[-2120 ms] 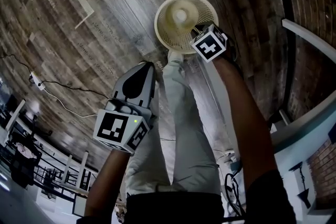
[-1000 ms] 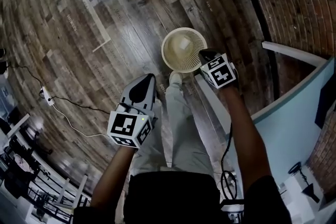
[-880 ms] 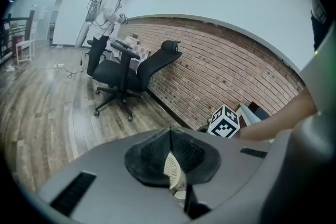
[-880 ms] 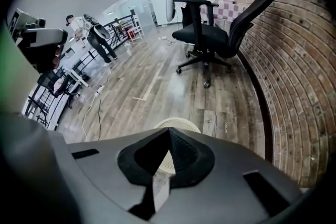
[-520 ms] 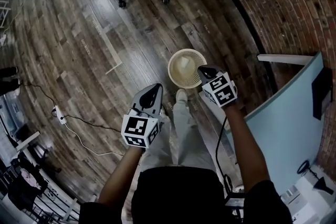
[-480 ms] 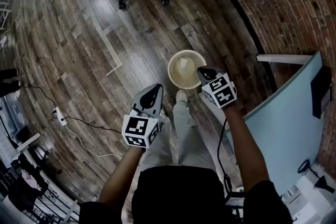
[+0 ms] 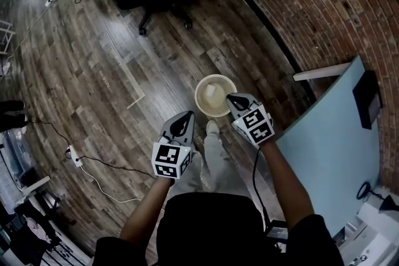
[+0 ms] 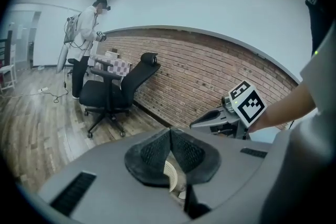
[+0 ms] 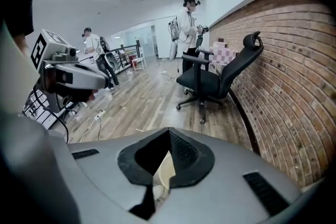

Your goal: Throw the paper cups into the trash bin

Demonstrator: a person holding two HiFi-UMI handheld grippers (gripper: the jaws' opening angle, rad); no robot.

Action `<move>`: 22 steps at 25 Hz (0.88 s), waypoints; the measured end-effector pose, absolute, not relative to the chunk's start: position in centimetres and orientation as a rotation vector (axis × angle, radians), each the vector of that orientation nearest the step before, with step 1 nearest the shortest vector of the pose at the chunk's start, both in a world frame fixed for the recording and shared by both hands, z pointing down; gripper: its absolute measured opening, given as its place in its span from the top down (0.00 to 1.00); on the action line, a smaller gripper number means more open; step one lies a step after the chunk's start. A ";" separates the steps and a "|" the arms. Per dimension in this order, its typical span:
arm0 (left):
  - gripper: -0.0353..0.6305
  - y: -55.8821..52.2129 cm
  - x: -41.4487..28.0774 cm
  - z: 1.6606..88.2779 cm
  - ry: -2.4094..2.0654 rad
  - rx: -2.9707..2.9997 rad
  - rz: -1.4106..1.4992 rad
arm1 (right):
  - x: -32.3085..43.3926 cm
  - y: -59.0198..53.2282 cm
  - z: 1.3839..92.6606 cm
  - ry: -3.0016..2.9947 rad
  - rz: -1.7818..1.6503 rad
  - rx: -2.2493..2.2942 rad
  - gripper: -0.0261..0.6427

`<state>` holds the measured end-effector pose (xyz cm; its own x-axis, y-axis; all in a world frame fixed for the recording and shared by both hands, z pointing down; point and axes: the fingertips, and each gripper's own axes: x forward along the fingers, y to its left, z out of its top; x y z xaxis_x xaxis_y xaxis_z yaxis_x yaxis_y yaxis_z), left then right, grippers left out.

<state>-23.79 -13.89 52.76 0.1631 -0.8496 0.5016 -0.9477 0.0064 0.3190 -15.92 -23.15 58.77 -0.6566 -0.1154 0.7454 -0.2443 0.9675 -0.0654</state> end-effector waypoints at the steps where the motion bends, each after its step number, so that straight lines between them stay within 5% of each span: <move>1: 0.94 -13.8 -23.7 52.3 -1.704 1.864 0.214 | -15.9 -22.9 57.8 -2.316 0.202 0.266 0.95; 22: 0.94 -11.4 -23.3 42.3 -1.777 2.013 0.085 | -16.4 -16.9 40.7 -2.672 0.315 0.411 0.95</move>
<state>-23.29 -11.42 42.28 0.1673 -0.9269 0.3358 -0.9549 -0.0676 0.2892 -16.36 -16.85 40.72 -0.8694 -0.2361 0.4340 -0.3307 0.9307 -0.1561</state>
